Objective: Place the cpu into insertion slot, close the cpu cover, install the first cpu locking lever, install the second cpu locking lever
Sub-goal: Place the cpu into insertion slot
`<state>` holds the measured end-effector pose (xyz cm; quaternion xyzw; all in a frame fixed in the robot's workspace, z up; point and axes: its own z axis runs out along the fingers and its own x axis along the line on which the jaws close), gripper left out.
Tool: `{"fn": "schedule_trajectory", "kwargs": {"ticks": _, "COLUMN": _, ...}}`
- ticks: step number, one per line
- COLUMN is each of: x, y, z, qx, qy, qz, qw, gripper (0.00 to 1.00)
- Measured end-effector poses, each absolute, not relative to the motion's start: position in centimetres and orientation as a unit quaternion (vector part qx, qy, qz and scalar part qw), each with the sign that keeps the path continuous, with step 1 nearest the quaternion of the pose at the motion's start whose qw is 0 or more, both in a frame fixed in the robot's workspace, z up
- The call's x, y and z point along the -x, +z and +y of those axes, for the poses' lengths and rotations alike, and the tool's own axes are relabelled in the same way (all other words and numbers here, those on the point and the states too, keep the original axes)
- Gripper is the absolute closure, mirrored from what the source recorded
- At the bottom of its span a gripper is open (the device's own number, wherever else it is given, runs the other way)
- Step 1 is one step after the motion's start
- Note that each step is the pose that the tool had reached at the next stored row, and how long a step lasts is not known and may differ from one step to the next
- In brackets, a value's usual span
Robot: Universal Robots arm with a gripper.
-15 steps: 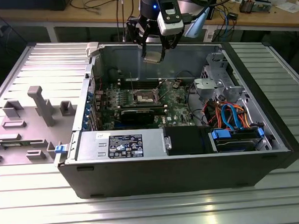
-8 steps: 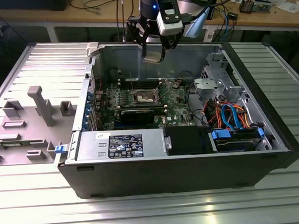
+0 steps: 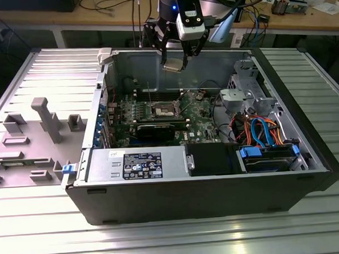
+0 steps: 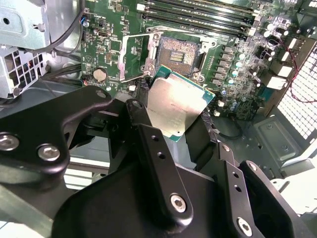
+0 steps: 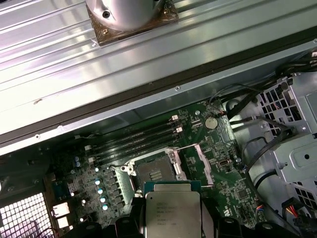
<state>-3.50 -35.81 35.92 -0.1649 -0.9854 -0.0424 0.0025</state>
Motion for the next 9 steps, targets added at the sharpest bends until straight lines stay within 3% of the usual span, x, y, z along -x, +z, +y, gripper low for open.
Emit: {"fn": "schedule_trajectory", "kwargs": {"ticks": 9, "x": 3.5, "y": 35.93, "z": -35.82, "qx": 0.165, "qy": -0.042, "qz": -0.985, "qw": 0.002, "gripper": 0.45}}
